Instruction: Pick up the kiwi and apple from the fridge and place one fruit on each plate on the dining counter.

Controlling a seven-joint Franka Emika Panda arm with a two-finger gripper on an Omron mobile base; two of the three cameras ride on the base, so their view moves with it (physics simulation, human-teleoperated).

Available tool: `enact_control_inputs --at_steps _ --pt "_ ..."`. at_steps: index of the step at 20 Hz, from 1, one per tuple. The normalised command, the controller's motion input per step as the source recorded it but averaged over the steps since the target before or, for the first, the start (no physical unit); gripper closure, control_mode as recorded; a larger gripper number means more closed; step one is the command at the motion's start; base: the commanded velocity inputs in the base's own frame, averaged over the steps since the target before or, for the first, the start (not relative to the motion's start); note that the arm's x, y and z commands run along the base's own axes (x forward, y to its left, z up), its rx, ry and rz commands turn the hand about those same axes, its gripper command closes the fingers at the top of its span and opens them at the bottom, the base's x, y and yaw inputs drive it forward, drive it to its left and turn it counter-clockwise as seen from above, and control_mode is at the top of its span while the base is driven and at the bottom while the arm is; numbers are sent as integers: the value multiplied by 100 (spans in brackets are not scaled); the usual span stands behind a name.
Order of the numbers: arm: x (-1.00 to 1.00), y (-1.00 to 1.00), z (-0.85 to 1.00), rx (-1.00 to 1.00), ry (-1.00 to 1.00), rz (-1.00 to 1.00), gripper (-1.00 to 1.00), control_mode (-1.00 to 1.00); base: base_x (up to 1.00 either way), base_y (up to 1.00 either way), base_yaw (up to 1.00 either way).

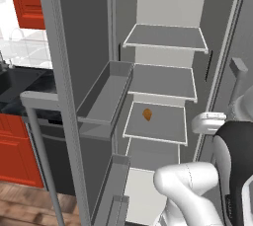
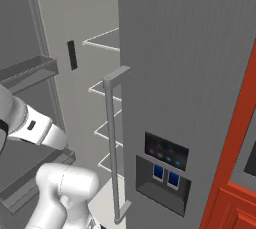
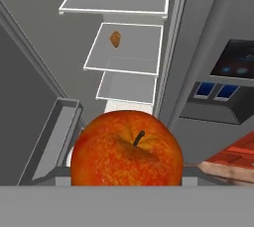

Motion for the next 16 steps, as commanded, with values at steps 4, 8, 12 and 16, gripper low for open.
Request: enact_control_inputs --at_steps 4,8,12,16 --pt "3 -13 0 0 1 0 100 -100 0 0 0" --pt "0 0 0 0 0 0 100 -100 0 0 0" --pt "0 0 0 0 0 0 100 100 -5 0 0" --pt "0 0 0 0 0 0 100 100 -95 -35 -34"
